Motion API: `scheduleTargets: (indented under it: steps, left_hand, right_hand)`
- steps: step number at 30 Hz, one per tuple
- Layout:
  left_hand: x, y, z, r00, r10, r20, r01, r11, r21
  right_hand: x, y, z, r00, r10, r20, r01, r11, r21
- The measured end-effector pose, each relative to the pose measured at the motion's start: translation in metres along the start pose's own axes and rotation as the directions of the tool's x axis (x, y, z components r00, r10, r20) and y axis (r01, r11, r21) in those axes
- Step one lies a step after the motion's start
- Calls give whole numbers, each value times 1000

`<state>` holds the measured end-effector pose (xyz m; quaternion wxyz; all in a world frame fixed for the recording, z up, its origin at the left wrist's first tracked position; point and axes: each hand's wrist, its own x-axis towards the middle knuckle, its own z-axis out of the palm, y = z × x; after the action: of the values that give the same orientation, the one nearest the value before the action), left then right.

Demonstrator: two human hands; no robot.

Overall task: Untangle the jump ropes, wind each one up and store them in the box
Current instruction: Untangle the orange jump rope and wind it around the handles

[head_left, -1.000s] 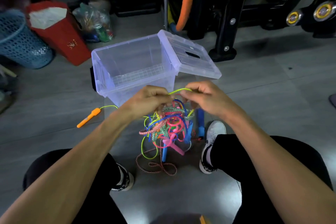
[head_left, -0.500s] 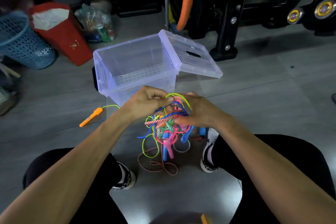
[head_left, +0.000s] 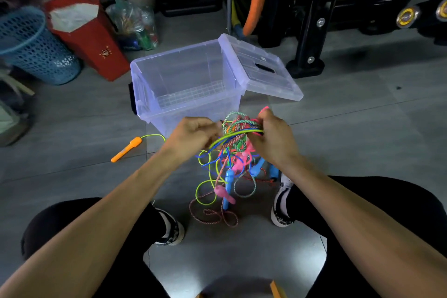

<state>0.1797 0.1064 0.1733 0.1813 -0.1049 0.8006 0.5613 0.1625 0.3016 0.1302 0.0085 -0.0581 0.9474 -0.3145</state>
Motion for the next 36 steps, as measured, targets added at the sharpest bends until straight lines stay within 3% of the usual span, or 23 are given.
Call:
scheduleTargets:
  steps: [3, 7, 10, 11, 15, 18, 20, 22, 24, 26, 29, 32, 36]
  left_hand:
    - [8, -14, 11, 998, 10, -68, 1, 988, 154]
    - [8, -8, 10, 993, 1, 122, -42, 939, 340]
    - [4, -1, 13, 974, -66, 218, 9, 968, 252]
    - [5, -2, 16, 980, -58, 189, 19, 980, 199]
    - [8, -6, 22, 998, 1, -70, -3, 1000, -22]
    - [9, -9, 15, 981, 74, -177, -80, 996, -25]
    - [7, -8, 6, 972, 122, -203, -130, 991, -29]
    - [4, -8, -2, 971, 150, -187, -161, 986, -44]
    - [1, -6, -8, 974, 187, -127, -195, 979, -60]
    - [-4, -5, -12, 969, 233, -83, -239, 968, -72]
    - [-10, -5, -17, 960, 275, -49, -278, 957, -78]
    - [-13, -7, -18, 957, 287, -44, -291, 950, -114]
    - [-10, -10, -27, 951, 284, -125, -287, 958, -4]
  right_hand:
    - [-4, -6, 0, 998, -31, -57, 33, 999, 37]
    - [-8, -7, 1, 998, 1, -67, 9, 991, 137]
    - [-9, -6, 1, 998, 43, -56, -29, 971, 238]
    - [-9, -7, 1, 998, 44, -34, -34, 964, 262]
    - [-13, -9, 6, 979, 73, 190, -142, 915, 379]
    - [-13, -12, 5, 916, 4, 401, -236, 813, 532]
    - [-7, -12, -6, 809, -21, 587, -376, 749, 545]
    - [-1, -9, -14, 727, -22, 686, -489, 685, 541]
    - [6, -10, -21, 705, 9, 709, -544, 648, 533]
    - [12, -14, -25, 772, 52, 634, -453, 745, 490]
    - [12, -22, -20, 919, -76, 387, -82, 923, 377]
    - [9, -28, -6, 910, -271, 313, 164, 930, 327]
    - [17, -29, -3, 936, -252, 246, 209, 960, 189]
